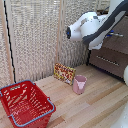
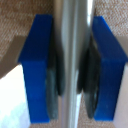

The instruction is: Transport the gripper mindfully toward the orange-red bowl and clasp it to elevate with ease. Ensure your robot's arm aligns efficiently with the top drawer's opening. Carefully slide the orange-red bowl into the designated spot with precision. After confirmation, withdraw the gripper gently. Close the drawer smoothly by transitioning the gripper to its handle.

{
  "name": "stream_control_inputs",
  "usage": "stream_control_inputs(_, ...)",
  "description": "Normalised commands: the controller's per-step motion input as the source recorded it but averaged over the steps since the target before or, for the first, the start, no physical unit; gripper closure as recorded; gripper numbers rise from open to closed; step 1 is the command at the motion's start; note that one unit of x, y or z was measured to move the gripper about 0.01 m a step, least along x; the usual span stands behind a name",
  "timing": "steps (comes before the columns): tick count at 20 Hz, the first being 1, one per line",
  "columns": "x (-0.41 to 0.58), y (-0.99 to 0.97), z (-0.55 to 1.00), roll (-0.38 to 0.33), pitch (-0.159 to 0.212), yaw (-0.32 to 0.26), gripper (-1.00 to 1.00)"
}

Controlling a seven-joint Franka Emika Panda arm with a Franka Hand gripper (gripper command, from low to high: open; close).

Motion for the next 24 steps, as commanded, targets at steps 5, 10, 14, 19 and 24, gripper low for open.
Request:
stream_control_inputs(5, 0.003, -0.86, 0.44, 0.002, 0.001, -0.064, 1.0)
stream_control_inputs(10, 0.0, -0.94, 0.39, 0.001, 0.0, -0.046, 1.0)
stream_control_inputs(14, -0.001, -0.85, 0.34, 0.0, -0.001, -0.011, 1.0)
stream_control_inputs(19, -0.005, -0.28, 0.14, -0.001, -0.011, 0.001, -1.0)
stream_control_inputs(24, -0.031, 0.07, 0.11, -0.025, -0.051, 0.006, -1.0)
